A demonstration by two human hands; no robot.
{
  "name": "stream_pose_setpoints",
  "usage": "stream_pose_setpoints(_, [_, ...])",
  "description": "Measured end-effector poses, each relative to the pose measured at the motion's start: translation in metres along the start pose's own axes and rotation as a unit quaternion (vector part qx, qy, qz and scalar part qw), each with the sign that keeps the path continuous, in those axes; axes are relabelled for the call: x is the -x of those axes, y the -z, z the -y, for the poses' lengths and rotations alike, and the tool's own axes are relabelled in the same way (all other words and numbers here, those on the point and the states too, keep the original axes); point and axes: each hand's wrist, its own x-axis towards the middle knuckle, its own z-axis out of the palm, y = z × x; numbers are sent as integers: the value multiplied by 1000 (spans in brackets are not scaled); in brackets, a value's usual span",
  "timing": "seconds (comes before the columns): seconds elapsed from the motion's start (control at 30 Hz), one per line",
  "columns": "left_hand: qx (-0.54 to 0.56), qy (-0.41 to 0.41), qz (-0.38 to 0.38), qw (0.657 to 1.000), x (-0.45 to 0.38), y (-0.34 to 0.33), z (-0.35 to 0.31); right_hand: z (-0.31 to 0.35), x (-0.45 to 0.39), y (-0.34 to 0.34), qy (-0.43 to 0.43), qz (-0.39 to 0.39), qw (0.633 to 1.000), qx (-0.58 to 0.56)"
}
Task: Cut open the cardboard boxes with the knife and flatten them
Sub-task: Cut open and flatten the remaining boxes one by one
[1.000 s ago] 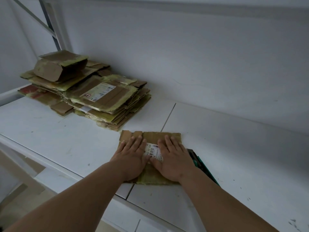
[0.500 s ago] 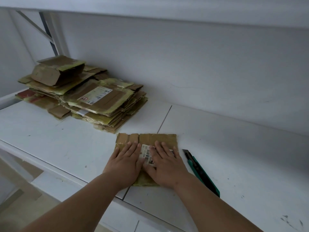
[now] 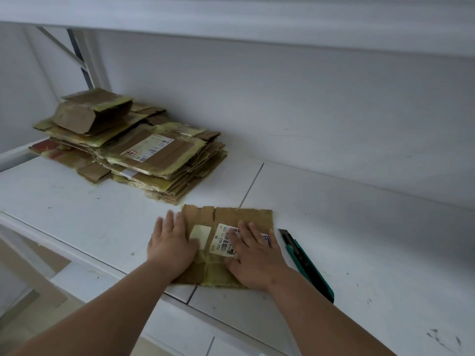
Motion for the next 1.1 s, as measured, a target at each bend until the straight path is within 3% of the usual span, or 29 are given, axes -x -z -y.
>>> stream_pose_setpoints(0.1, [5, 70, 22, 997, 2, 12, 0, 3, 0, -1, 0, -3, 1000, -1])
stream_pose_setpoints(0.47, [158, 74, -5, 985, 14, 44, -28, 2, 5, 5, -2, -49, 996, -80])
stream_pose_setpoints(0.67, [168, 15, -36, 985, 23, 67, -29, -5, 9, 38, -56, -280, 945, -160])
stream_pose_setpoints(0.73, [150, -9, -45, 988, 24, 78, -30, -10, 5, 48, -73, -260, 949, -165])
stream_pose_setpoints(0.83, [119, -42, -43, 991, 23, 94, -29, -12, 1, 60, -77, -152, 969, -179])
stream_pose_setpoints(0.9, [89, -70, -41, 993, 24, 100, -27, -11, -1, 63, -67, -121, 965, -223])
stream_pose_setpoints(1.0, [62, -88, -86, 990, 24, 103, -20, -8, -4, 64, -37, -149, 937, -314])
stream_pose_setpoints(1.1, [-4, -66, -222, 973, 21, 101, -4, -1, -6, 65, -13, -183, 903, -388])
